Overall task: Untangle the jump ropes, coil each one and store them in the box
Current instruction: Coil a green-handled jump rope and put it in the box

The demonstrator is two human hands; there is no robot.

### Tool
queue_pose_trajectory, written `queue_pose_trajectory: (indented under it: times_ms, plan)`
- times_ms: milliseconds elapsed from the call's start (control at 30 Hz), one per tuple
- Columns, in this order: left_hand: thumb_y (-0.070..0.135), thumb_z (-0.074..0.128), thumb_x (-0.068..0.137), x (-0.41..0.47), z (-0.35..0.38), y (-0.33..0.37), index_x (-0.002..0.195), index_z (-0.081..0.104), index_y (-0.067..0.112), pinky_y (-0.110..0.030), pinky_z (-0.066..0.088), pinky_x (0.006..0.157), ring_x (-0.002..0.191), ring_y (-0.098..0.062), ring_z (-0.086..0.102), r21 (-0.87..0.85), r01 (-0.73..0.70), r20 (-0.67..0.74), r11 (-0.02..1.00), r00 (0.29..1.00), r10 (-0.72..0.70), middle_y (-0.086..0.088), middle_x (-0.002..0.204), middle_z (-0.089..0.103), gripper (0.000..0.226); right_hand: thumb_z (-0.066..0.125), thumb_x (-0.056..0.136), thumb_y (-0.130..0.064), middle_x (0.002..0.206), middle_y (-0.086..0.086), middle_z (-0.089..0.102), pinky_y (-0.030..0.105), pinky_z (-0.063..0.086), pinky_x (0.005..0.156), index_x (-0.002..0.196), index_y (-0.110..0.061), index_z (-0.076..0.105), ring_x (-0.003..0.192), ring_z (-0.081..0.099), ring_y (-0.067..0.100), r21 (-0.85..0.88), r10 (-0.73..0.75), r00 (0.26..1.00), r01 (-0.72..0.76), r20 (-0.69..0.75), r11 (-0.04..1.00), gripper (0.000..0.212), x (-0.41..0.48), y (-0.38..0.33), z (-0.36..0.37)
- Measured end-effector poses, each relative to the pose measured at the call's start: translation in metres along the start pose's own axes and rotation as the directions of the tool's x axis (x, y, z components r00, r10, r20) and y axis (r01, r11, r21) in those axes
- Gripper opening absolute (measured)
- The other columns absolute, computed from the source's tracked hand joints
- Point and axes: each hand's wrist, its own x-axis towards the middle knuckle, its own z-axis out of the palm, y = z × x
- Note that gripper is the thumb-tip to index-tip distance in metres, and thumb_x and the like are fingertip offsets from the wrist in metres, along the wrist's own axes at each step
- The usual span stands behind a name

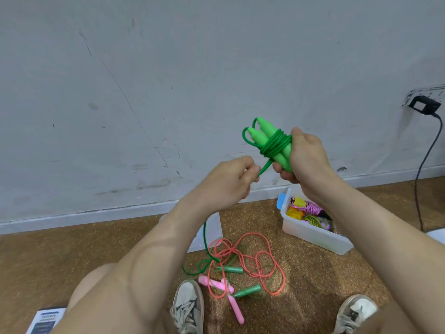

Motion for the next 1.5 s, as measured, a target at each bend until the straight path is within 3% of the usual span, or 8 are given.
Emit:
queue_pose_trajectory:
  times_ms: [133,267,400,600,800,1000,1233,1500]
  plan:
    - [0.037,0.053,0.093,-0.01,0.001,0.007,0.105,0.055,0.015,-0.034,0.041,0.066,0.082,-0.024,0.056,0.559,-0.192,0.071,0.807,0.98,0.184,-0.004,0.084,0.061,0.025,0.024,0.102,-0.031,0.059,0.014,0.063,0.033,0.043,0.06,0.069,-0.007,0.05,0.056,0.058,0.025,-0.465,-0.198,0.98,0.173,-0.004,0.868,0.048,0.007,0.015,0.002]
    - [0.032,0.054,0.091,-0.012,-0.013,0.01,0.094,0.066,0.019,-0.033,0.038,0.063,0.081,-0.025,0.058,0.664,-0.247,0.019,0.705,0.949,0.315,-0.001,0.079,0.063,0.018,0.025,0.1,-0.028,0.07,0.016,0.064,0.039,0.048,0.074,0.066,-0.013,0.045,0.077,0.059,0.035,-0.631,-0.112,0.987,0.161,0.117,0.759,0.042,0.001,0.018,0.009]
    - [0.042,0.066,0.084,-0.013,-0.032,0.005,0.091,0.074,0.022,-0.033,0.045,0.069,0.077,-0.017,0.061,0.537,-0.271,-0.043,0.799,0.937,0.347,0.004,0.08,0.071,0.023,0.033,0.099,-0.012,0.081,0.016,0.062,0.046,0.053,0.075,0.068,-0.015,0.037,0.079,0.061,0.034,-0.672,0.064,0.972,0.107,0.224,0.733,0.032,-0.006,0.013,0.014]
    - [0.037,0.069,0.083,-0.011,-0.036,-0.002,0.087,0.075,0.026,-0.035,0.046,0.07,0.076,-0.012,0.06,0.291,-0.226,-0.004,0.93,0.971,0.237,0.005,0.077,0.071,0.013,0.032,0.102,-0.021,0.067,0.019,0.066,0.037,0.05,0.065,0.069,-0.018,0.045,0.065,0.064,0.03,-0.726,0.155,0.848,0.322,0.507,0.608,0.036,-0.016,-0.001,0.013]
    - [0.029,0.067,0.087,-0.007,-0.026,-0.005,0.08,0.071,0.017,-0.027,0.037,0.056,0.056,-0.009,0.047,0.06,-0.217,-0.12,0.974,0.967,0.223,-0.005,0.064,0.062,0.015,0.023,0.101,-0.044,0.047,0.012,0.056,0.018,0.032,0.039,0.088,-0.001,0.058,0.038,0.041,0.02,-0.496,0.25,0.76,0.108,0.601,0.862,0.057,-0.018,-0.001,0.006]
    - [0.016,0.059,0.093,0.001,-0.023,-0.006,0.065,0.065,0.013,-0.022,0.034,0.049,0.05,-0.008,0.041,-0.16,-0.035,0.04,0.987,0.998,0.042,0.003,0.055,0.05,0.029,0.011,0.081,-0.082,0.05,0.015,0.053,0.019,0.03,0.041,0.089,0.002,0.066,0.037,0.037,0.019,-0.481,0.251,0.658,0.193,0.71,0.855,0.101,-0.022,-0.002,0.002]
    - [0.052,0.065,0.079,0.001,-0.024,-0.008,0.075,0.059,-0.014,-0.019,0.03,0.045,0.045,-0.014,0.038,-0.326,0.109,0.233,0.939,0.972,-0.032,-0.005,0.049,0.048,0.066,0.049,0.07,-0.073,0.048,0.013,0.054,0.019,0.03,0.039,0.101,-0.007,0.068,0.035,0.037,0.018,-0.488,0.256,0.603,0.259,0.756,0.833,0.076,-0.027,-0.006,-0.001]
    - [0.031,0.068,0.074,-0.001,-0.04,-0.026,0.071,0.068,0.012,-0.017,0.033,0.044,0.047,-0.009,0.047,-0.568,0.132,0.19,0.813,0.981,-0.026,-0.001,0.058,0.059,0.018,0.051,0.09,-0.055,0.055,0.016,0.055,0.018,0.024,0.04,0.09,-0.011,0.063,0.038,0.033,0.017,-0.262,0.167,0.591,0.078,0.789,0.962,0.046,-0.015,-0.007,-0.009]
